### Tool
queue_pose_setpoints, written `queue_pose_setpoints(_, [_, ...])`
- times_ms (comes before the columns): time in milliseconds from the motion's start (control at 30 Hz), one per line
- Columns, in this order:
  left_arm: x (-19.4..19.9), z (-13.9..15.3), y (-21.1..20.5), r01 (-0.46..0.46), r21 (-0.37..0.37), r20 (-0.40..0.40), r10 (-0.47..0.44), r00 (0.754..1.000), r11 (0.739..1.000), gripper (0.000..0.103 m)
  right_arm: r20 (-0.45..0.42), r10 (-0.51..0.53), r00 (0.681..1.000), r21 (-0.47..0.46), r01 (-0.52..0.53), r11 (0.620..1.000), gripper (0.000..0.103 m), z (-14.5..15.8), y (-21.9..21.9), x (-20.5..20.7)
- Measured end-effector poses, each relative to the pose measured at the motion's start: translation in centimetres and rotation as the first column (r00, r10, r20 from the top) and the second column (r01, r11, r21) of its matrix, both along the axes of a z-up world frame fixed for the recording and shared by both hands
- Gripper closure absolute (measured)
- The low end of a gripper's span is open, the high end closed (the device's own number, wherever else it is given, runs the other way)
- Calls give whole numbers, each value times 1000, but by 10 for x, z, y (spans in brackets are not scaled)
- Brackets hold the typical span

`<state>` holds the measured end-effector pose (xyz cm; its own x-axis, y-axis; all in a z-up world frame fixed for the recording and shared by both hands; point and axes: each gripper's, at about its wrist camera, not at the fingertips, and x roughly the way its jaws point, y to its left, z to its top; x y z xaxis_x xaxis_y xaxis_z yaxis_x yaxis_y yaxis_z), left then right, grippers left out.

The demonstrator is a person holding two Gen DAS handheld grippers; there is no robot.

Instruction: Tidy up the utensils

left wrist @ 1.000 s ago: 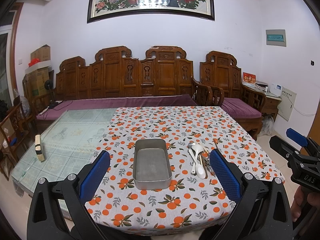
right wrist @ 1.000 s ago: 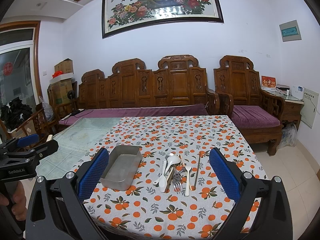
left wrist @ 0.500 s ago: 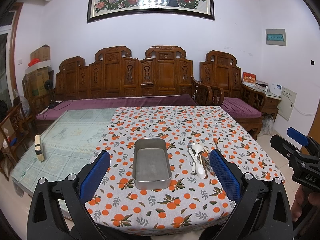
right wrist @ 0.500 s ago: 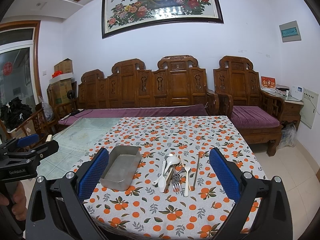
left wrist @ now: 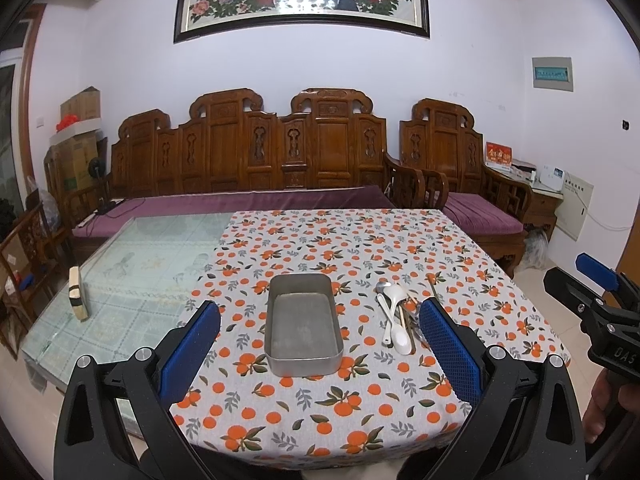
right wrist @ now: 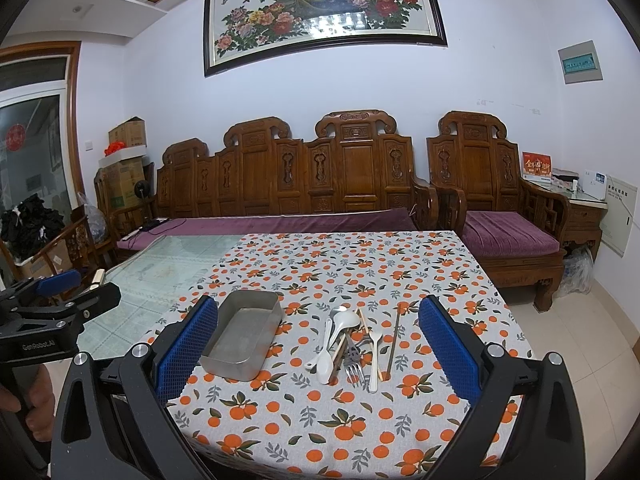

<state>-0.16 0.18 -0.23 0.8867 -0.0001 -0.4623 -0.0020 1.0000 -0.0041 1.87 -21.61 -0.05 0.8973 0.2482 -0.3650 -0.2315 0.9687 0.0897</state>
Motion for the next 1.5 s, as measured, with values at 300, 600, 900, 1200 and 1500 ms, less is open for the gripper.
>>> queue_pose_setpoints(300, [0,0,-1,0,0,-1,0,1000,1000,6,0,0,1000,0,0,1000,3,1,0,-1])
queue_pose_setpoints(600, [1,-3,-4,1,-1,-3,-1,1000,1000,6,0,0,1000,0,0,1000,3,0,0,0])
queue_pose_setpoints(900, [1,-6,-4,2,1,-6,-2,1000,1000,6,0,-1,1000,0,1,1000,3,-1,-1,0])
queue_pose_setpoints(1200, [19,-27,-10,22,2,-73,-22,997,1000,7,-46,0,999,12,1,1000,3,-23,-11,15])
queue_pose_setpoints(1500, [50,-52,-14,66,18,-154,-62,986,998,7,-102,-29,994,-6,28,1000,3,-53,-25,53])
